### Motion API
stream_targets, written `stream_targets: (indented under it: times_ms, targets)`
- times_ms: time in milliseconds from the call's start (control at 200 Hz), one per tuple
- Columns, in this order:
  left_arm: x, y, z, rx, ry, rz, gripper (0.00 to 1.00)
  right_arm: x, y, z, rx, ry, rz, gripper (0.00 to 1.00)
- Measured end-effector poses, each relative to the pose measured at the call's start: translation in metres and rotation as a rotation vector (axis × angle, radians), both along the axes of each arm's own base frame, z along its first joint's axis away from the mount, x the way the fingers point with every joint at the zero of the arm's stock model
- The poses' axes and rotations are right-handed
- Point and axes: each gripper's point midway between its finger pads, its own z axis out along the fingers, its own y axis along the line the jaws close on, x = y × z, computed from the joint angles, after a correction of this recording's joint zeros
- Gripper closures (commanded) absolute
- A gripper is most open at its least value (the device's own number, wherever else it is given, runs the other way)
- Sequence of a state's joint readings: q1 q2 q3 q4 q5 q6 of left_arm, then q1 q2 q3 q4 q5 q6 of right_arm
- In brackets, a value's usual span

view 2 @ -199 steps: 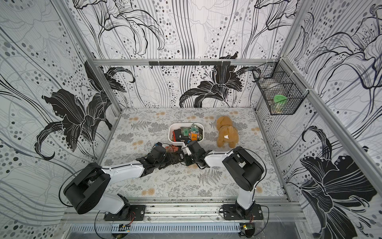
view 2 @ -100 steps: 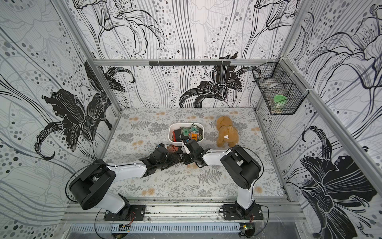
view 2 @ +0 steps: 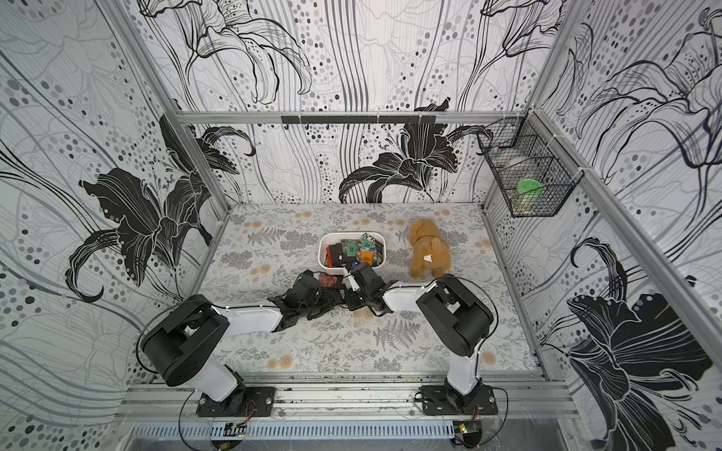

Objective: Put the tea bags into the storage box
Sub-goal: Pick up the tea bag from the center of the board.

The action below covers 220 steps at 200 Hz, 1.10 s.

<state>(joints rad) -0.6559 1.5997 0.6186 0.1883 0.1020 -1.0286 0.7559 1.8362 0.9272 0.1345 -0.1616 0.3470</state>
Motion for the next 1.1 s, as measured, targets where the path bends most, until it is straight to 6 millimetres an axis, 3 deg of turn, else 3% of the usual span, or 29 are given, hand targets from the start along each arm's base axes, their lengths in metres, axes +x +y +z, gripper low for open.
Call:
stream_targets:
  times_ms: [421,691,941,1101]
  targets:
    - [-0.006,-0.003,0.014,-0.032,-0.013,-0.004,0.93,-0.010,-0.010,0.004,0.003,-0.006,-0.001,0.80]
    - [-0.026,0.005,0.037,-0.087,-0.031,-0.015,0.99,-0.011,-0.034,0.030,-0.002,-0.106,-0.069,0.80]
    - [-0.039,0.013,0.084,-0.119,-0.090,-0.027,0.99,-0.008,-0.074,0.073,0.015,-0.281,-0.214,0.72]
    - [-0.023,0.011,0.128,-0.078,-0.161,-0.021,1.00,-0.009,-0.094,0.089,0.031,-0.343,-0.298,0.60]
